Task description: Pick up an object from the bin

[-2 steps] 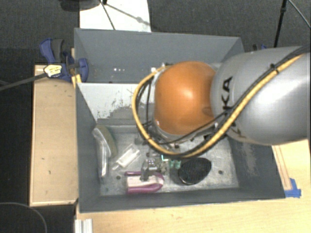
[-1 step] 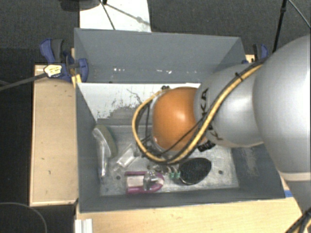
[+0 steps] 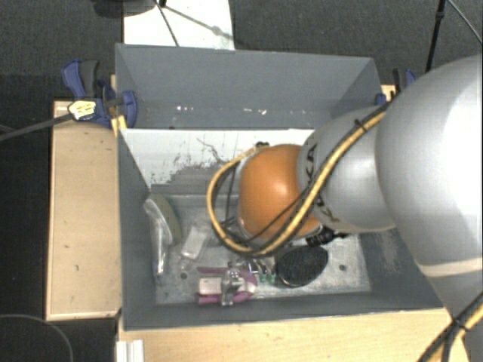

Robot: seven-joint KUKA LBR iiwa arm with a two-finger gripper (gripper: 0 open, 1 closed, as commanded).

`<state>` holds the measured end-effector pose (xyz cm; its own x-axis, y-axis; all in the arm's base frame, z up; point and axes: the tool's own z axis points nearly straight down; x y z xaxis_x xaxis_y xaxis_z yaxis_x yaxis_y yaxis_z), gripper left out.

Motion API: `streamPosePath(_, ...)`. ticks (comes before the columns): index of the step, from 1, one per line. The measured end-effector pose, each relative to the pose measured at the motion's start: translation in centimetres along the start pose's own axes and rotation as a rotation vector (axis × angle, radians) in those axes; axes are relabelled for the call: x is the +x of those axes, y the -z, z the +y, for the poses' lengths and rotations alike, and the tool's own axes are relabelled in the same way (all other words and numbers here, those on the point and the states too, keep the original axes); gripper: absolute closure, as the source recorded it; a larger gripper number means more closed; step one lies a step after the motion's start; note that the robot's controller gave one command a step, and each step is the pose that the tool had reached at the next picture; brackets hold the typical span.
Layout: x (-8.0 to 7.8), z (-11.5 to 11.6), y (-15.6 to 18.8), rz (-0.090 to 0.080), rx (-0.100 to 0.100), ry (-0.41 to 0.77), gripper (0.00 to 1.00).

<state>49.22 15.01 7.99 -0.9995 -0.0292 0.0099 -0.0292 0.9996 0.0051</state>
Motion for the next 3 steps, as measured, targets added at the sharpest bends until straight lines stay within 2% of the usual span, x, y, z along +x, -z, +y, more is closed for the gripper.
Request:
streamPosePath(1, 1.7, -6.6, 3.5, -0.017, 0.007, 0.182, 0.0)
streamPosePath(2, 1.1, -9.1, 3.1, -0.015, 0.004, -0.073, 0.0)
streamPosePath(3, 1.1, -10.9, -0.9, -0.016, 0.004, -0.042, 0.0)
